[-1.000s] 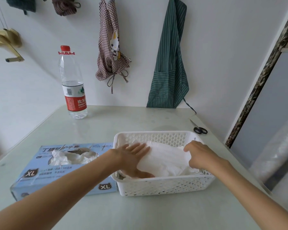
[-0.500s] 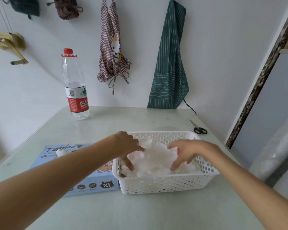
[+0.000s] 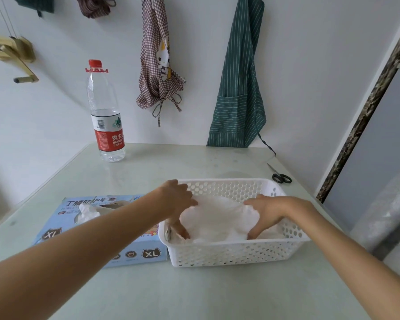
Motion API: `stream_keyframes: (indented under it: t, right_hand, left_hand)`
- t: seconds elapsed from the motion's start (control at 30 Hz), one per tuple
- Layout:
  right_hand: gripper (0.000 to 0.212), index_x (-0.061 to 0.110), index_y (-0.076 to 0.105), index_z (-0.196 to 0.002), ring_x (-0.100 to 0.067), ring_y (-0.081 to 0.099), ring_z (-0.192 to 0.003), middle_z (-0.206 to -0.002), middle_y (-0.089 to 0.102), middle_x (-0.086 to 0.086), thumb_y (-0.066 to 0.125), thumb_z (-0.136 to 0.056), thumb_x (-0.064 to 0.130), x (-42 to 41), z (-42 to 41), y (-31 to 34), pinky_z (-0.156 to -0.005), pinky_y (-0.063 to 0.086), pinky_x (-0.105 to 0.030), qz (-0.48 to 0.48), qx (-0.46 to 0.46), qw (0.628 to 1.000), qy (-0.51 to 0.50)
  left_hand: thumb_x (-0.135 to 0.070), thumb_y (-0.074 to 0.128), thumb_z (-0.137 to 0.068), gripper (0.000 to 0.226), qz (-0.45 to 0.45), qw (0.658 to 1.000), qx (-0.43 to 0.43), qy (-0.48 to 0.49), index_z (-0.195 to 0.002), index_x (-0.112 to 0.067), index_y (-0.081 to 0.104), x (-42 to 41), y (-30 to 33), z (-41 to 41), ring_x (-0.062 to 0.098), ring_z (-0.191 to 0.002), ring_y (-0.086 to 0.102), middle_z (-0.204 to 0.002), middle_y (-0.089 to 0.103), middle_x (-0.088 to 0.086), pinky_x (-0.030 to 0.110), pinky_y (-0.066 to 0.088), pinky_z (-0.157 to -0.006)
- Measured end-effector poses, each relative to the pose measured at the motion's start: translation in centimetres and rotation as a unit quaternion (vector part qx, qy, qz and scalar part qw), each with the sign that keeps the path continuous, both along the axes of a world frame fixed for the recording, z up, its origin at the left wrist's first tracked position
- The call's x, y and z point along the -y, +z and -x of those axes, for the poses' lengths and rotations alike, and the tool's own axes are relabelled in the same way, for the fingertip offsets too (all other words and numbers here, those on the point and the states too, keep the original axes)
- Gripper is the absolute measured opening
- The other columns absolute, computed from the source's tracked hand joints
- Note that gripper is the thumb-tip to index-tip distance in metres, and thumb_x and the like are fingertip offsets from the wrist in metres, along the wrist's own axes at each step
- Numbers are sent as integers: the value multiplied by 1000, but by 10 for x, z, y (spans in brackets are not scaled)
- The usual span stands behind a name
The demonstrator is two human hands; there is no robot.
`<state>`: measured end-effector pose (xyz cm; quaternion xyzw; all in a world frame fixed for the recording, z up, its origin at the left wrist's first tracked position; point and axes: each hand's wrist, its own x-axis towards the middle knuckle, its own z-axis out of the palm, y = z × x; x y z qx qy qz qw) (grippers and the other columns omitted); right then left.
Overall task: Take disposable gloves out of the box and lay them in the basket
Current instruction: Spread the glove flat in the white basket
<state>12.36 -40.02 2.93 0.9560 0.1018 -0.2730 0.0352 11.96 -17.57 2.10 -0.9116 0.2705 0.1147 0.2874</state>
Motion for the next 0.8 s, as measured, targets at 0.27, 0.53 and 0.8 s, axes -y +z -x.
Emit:
stream_keyframes:
  t: [0.27, 0.53, 0.8]
  right_hand:
    - [33, 33, 68, -101, -12, 62, -77, -92, 61, 3, 78, -77, 12, -37, 18, 21, -63, 50, -17, -258, -62, 957, 120]
    - [36, 30, 68, -110, -10, 59, -77, -88, 62, 7, 70, -82, 8, -46, 15, 1, -69, 49, -20, -223, -79, 964, 125]
    - [18, 34, 71, -93, -8, 63, -75, -84, 66, 11, 63, -87, 18, -78, 34, 32, -74, 51, -26, -389, 88, 913, 80]
  left_hand:
    - [-43, 70, -82, 89, 9, 999, -44, 2, -151, -31, 15, 4, 13, -4, 21, -137, 34, -151, 33, -2, 37, 31, -111]
    - [-35, 77, -76, 87, 78, 994, -62, 38, -147, -32, 27, 1, 16, -3, 19, -132, 42, -145, 42, -6, 34, 36, -106]
    - [-13, 59, -91, 51, 410, 883, 93, 210, -133, -41, 47, -116, 48, 72, 10, -123, 49, -133, 54, -6, 29, 39, -96]
